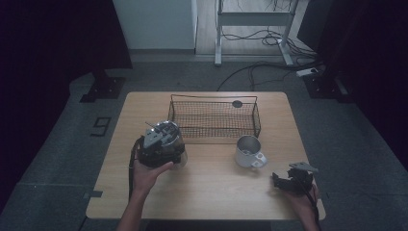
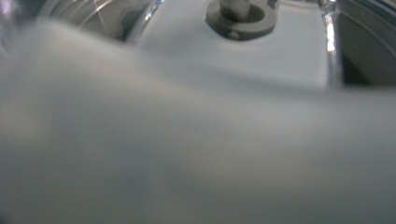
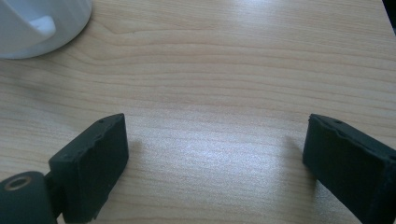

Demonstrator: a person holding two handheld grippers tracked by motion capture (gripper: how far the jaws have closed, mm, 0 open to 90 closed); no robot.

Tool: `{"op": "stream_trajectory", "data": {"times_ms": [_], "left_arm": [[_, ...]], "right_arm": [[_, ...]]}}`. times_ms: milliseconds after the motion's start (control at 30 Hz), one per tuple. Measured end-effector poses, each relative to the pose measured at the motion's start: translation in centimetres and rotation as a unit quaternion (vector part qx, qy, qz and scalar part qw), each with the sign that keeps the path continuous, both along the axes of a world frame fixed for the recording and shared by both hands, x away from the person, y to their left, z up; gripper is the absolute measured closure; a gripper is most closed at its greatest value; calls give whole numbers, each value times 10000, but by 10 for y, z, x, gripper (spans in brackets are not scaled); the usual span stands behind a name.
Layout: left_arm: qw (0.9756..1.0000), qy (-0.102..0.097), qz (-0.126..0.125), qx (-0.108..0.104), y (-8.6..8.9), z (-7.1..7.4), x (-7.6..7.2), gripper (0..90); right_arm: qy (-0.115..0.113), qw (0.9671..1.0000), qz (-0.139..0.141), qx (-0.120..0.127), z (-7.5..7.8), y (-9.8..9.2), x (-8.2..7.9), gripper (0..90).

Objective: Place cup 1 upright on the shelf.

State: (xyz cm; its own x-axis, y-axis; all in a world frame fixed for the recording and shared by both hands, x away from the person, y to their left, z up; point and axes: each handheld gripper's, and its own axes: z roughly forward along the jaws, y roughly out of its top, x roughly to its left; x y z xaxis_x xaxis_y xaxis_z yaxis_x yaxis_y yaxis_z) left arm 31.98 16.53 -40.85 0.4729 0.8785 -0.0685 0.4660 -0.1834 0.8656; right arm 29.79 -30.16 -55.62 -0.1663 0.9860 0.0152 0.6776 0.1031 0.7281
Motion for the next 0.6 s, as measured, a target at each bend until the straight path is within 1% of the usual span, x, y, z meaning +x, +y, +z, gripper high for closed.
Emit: {"op": "stream_trajectory", "data": {"times_ms": [200,400,600], "left_arm": [[10000,-26,-2,35,-1,5,3,38],[9999,-11,18,140,-2,9,7,38],[9999,-15,-17,142,-5,11,13,38]], "right_arm": [[0,10000,0,1,0,0,0,67],[-2,10000,6,8,0,0,0,68],[-1,10000,4,5,0,0,0,68]]}}
